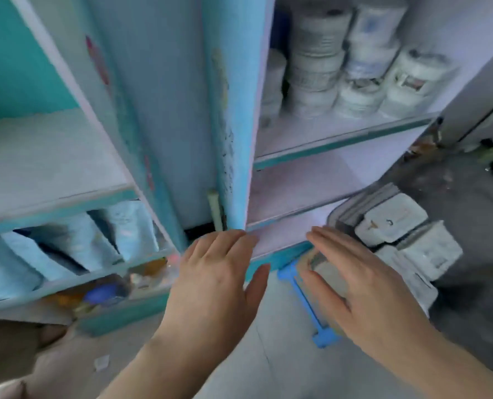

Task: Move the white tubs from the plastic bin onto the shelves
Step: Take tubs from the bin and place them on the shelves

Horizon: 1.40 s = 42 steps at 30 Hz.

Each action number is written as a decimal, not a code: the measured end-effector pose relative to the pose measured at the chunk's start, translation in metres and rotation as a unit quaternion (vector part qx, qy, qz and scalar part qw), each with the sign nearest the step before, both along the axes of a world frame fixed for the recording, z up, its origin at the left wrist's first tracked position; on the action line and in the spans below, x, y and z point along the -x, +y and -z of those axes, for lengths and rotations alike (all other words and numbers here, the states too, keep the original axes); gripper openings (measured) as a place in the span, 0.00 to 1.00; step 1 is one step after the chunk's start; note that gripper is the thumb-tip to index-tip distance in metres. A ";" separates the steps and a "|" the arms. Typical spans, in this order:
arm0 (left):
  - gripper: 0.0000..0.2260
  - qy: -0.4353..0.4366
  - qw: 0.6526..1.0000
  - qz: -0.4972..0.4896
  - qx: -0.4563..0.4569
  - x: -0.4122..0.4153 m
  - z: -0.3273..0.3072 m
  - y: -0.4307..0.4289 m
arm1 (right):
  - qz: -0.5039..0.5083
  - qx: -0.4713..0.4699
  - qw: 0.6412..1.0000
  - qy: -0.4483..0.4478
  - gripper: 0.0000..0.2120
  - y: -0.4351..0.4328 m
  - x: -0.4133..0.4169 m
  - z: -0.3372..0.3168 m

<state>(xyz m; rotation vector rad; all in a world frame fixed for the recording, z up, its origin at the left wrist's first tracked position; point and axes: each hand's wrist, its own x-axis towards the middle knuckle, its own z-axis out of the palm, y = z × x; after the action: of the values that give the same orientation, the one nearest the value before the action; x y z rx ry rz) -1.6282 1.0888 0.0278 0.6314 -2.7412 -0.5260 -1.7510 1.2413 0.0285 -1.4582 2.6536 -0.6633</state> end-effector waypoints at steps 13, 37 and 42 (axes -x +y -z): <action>0.16 -0.128 0.984 0.108 -0.055 0.207 0.044 0.161 | 0.172 -0.102 0.978 -0.058 0.21 0.208 0.172 0.059; 0.20 -0.461 0.827 0.296 -0.123 0.363 0.223 0.147 | 0.335 -0.328 0.786 -0.403 0.25 0.182 0.231 0.201; 0.22 -0.455 0.826 0.311 -0.119 0.363 0.229 0.141 | 0.313 -0.368 0.778 -0.401 0.12 0.182 0.230 0.209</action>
<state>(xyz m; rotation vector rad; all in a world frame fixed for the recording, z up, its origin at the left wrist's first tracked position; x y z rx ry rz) -1.9912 1.2301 -0.2014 -0.0676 -3.8597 -0.8936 -1.9811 1.4231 -0.1806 -0.0123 2.1692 -0.1143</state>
